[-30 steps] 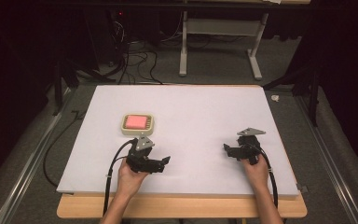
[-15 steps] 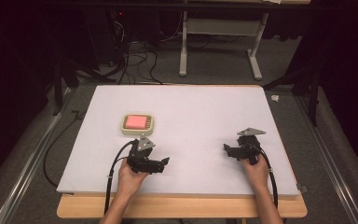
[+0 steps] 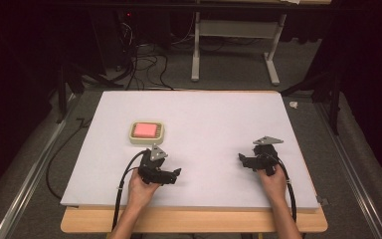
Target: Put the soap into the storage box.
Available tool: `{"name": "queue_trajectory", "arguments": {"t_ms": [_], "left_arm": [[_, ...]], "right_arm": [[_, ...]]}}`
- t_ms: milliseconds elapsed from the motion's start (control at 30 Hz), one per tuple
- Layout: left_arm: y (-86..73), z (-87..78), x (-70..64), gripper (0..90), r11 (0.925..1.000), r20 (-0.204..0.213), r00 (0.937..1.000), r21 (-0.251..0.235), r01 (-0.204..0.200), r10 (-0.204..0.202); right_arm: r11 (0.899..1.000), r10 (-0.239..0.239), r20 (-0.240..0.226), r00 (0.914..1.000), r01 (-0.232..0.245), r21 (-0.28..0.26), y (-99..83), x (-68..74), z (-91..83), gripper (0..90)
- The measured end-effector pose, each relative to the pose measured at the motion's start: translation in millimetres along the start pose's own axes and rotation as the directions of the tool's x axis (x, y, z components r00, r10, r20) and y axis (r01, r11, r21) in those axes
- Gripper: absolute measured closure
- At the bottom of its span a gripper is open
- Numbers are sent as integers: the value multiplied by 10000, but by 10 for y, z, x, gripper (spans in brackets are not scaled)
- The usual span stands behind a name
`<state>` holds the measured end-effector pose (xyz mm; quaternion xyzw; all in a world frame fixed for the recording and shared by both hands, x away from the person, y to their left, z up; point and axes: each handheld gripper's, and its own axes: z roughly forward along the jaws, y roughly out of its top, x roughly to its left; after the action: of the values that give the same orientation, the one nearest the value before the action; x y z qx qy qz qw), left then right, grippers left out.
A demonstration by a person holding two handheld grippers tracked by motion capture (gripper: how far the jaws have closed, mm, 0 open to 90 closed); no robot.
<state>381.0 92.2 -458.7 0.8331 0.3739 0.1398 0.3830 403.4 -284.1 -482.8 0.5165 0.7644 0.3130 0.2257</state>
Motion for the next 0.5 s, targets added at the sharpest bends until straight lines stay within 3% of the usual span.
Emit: {"name": "queue_trajectory", "arguments": {"t_ms": [500], "left_arm": [[-13, 147, 11, 144, 9998, -448, 9990, 192, -9, 17]], "right_arm": [[10000, 2, -4, 10000, -2, -2, 0, 0, 0, 221]]}}
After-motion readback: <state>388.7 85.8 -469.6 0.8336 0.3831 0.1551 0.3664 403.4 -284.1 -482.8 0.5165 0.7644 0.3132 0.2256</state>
